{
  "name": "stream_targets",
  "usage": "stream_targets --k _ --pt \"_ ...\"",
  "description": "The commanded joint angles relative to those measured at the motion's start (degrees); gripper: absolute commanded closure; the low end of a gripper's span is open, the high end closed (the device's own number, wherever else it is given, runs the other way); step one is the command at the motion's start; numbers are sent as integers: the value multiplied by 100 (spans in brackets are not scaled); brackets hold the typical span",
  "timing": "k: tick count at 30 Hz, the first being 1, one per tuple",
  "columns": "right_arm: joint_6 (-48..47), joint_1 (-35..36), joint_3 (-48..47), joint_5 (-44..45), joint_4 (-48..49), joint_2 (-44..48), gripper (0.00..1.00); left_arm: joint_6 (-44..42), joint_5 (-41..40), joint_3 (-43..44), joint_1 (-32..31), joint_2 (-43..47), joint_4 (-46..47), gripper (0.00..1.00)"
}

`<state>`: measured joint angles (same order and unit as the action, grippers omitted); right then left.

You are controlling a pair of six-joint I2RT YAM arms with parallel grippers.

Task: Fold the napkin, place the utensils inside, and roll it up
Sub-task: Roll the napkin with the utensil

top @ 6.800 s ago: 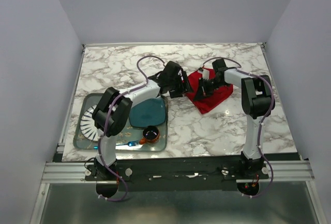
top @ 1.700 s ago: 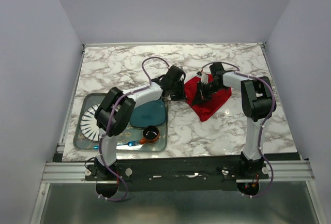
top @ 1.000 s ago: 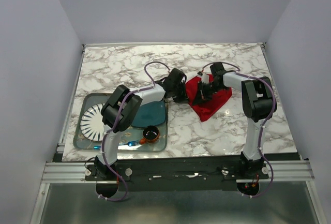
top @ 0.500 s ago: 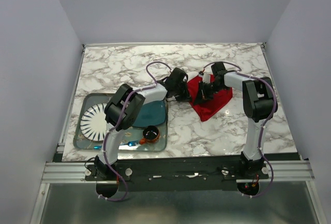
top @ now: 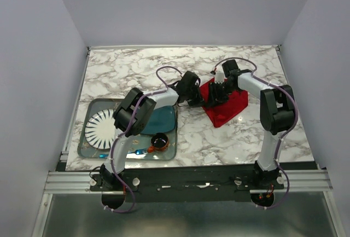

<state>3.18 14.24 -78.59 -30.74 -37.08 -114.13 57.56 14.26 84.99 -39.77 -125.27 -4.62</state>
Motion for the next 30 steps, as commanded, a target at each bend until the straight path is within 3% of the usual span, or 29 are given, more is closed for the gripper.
stream_targets --k 1,3,6,10,17,23,30 --pt "-212 315 -114 1278 -458 768 43 -52 -99 -360 -13 -445 -549 100" --pt "-195 456 218 1657 -335 1180 34 -69 -99 -387 -13 -454 -540 100" --pt "-195 790 650 2168 -81 1515 30 -96 -55 -334 13 -480 -575 100" --pt "-72 1176 1344 2809 262 1884 29 -105 -3 -317 22 -559 -619 100" --pt "165 1432 1802 3196 403 1894 32 -87 24 -360 57 -630 -672 100" --pt "218 1494 2040 3391 430 2034 41 -105 24 -352 92 -665 -680 100" --pt "324 1503 2155 3460 395 2105 60 -122 24 -334 110 -665 -707 100"
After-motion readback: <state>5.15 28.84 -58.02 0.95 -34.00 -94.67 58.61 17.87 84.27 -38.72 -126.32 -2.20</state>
